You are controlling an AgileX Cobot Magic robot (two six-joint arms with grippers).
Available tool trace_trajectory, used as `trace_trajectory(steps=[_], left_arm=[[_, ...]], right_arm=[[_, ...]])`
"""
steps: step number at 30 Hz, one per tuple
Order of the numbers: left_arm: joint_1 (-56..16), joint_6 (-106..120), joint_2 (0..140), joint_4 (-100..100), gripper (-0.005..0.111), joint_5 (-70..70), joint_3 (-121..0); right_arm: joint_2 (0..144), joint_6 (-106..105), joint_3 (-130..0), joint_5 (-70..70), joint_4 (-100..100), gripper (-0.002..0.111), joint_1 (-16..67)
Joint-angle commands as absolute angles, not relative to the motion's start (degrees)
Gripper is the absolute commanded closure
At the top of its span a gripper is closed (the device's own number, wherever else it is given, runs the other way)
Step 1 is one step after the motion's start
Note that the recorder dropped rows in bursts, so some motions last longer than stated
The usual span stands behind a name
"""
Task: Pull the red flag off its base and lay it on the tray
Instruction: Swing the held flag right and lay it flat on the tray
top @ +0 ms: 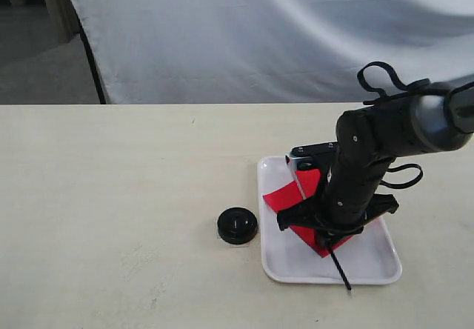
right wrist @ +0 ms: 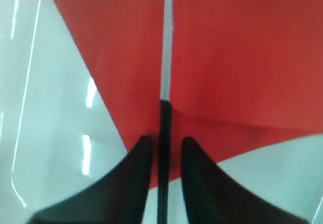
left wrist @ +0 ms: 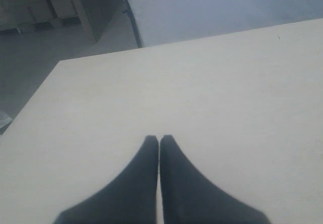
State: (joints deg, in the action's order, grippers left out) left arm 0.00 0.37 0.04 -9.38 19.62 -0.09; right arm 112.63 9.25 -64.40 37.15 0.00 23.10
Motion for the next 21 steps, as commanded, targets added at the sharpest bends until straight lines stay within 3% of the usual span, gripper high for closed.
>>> trace_trajectory(steps=[1,4,13,15,16,18,19,21], left_arm=[[0.08,0.00,0.00,-8.94,0.105,19.69,0.00],[0.08,0.00,0.00,-8.94,0.105,19.69,0.00],[0.08,0.00,0.00,-8.94,0.105,19.69,0.00],[0.08,0.00,0.00,-8.94,0.105,19.69,0.00],[0.08,0.00,0.00,-8.94,0.105,19.69,0.00],[0.08,0.00,0.00,-8.94,0.105,19.69,0.00],[0.08,0.00,0.00,-8.94,0.105,19.69,0.00],[0.08,0.00,0.00,-8.94,0.105,19.69,0.00]], right_arm=[[111.47,9.61,-64.67,37.45,0.00,0.053,22.84],[110.01,9.37,-65.77,39.55,0.00,0.039,22.84],[103.31,8.77,-70.57,50.12,-0.36,0.041,22.95],[102.28,8.77,-70.57,50.63,0.00,0.052,22.95],[102.15,8.77,-70.57,51.27,0.00,0.064,22.95],[102.16,8.34,-70.28,52.86,0.00,0.098,22.95],[102.16,7.40,-69.72,53.23,0.00,0.108,22.95],[102.16,5.78,-68.11,53.23,0.00,0.107,22.95]])
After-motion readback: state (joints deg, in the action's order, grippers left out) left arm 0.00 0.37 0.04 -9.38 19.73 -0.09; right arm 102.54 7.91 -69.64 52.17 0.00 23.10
